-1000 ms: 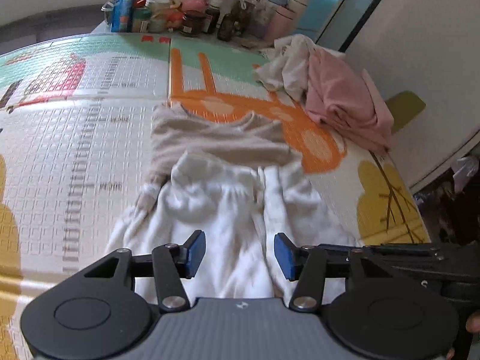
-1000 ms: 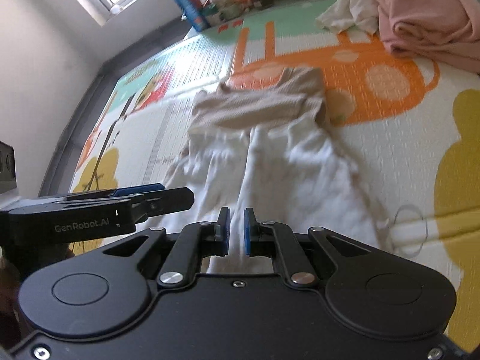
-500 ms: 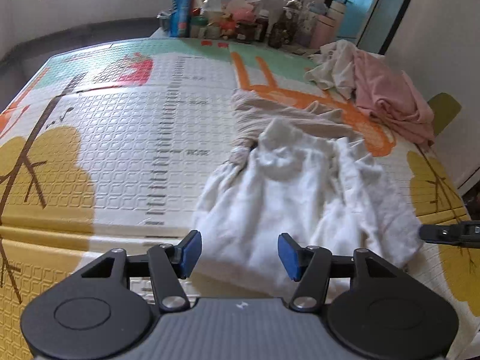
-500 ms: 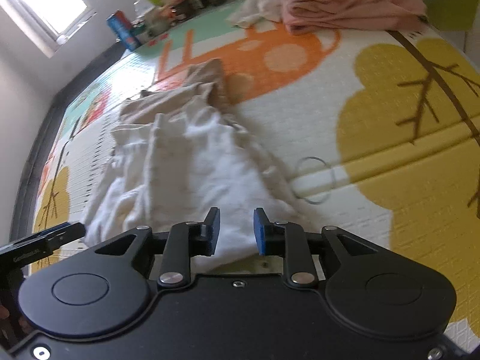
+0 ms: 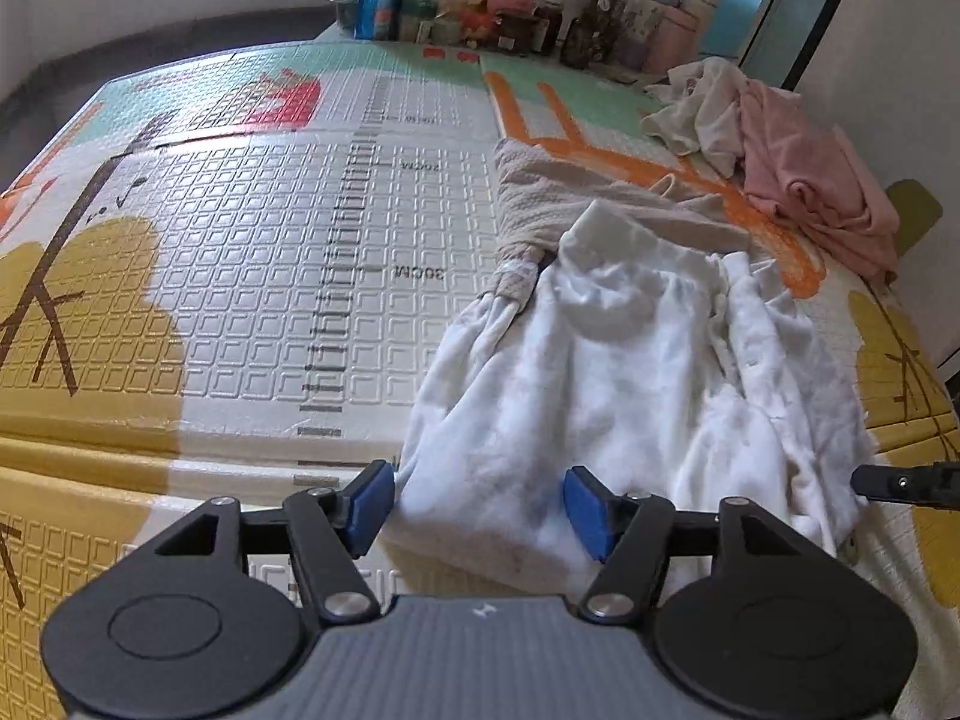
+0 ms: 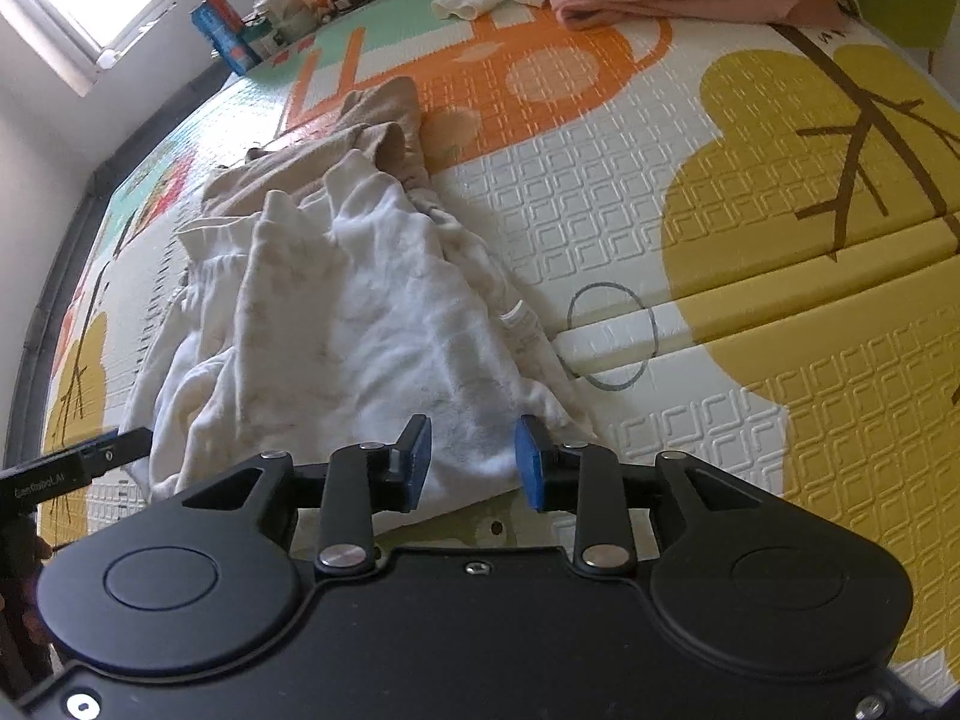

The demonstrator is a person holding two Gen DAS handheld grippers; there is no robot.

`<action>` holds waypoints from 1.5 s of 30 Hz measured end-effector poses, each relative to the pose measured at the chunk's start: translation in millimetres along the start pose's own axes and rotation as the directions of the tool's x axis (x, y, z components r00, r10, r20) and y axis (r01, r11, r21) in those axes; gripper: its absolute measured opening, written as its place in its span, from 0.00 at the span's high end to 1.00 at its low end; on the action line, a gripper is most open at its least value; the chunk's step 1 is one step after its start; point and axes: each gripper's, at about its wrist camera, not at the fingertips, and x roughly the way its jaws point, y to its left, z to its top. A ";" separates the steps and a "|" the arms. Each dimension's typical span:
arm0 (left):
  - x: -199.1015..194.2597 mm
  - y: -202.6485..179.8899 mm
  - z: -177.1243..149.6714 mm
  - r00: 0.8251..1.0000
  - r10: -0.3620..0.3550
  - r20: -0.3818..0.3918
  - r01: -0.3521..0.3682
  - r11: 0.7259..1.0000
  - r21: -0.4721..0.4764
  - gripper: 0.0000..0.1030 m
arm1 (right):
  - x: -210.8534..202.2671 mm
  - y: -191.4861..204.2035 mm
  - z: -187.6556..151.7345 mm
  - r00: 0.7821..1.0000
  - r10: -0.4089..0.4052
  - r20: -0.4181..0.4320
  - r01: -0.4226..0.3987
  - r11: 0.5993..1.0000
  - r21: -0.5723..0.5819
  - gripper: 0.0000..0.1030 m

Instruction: Fold clothes

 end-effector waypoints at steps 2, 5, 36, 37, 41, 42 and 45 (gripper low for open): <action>0.2 0.7 -1.3 1.000 0.001 0.000 -0.001 1.000 -0.002 0.35 | -4.1 -0.5 0.4 1.000 -0.007 0.021 0.007 1.000 0.002 0.72; 0.4 1.3 -1.7 1.000 -0.001 0.000 0.001 1.000 -0.003 0.35 | -10.0 -2.0 1.6 0.999 -0.028 0.047 0.029 1.000 -0.010 0.72; -10.8 0.1 3.1 0.996 0.022 -0.090 -0.030 0.995 -0.090 0.76 | -19.5 -7.1 12.4 0.987 -0.152 0.055 0.153 0.988 -0.017 0.98; -10.5 0.8 1.9 0.995 0.021 -0.100 -0.031 0.995 -0.100 0.76 | -18.9 -7.5 12.0 0.986 -0.160 0.051 0.161 0.987 -0.018 0.98; -4.3 2.1 -3.1 0.992 0.029 -0.123 -0.045 0.991 -0.128 0.76 | -9.4 -12.8 8.0 0.985 -0.170 0.021 0.170 0.985 -0.006 0.98; -3.7 1.7 -3.4 0.992 0.032 -0.122 -0.048 0.990 -0.130 0.76 | -6.9 -14.2 7.1 0.985 -0.170 0.016 0.170 0.985 -0.002 0.98; -4.4 -0.8 -2.8 0.992 0.034 -0.119 -0.049 0.991 -0.127 0.74 | -6.2 -14.3 6.6 0.988 -0.153 0.015 0.153 0.988 -0.005 0.96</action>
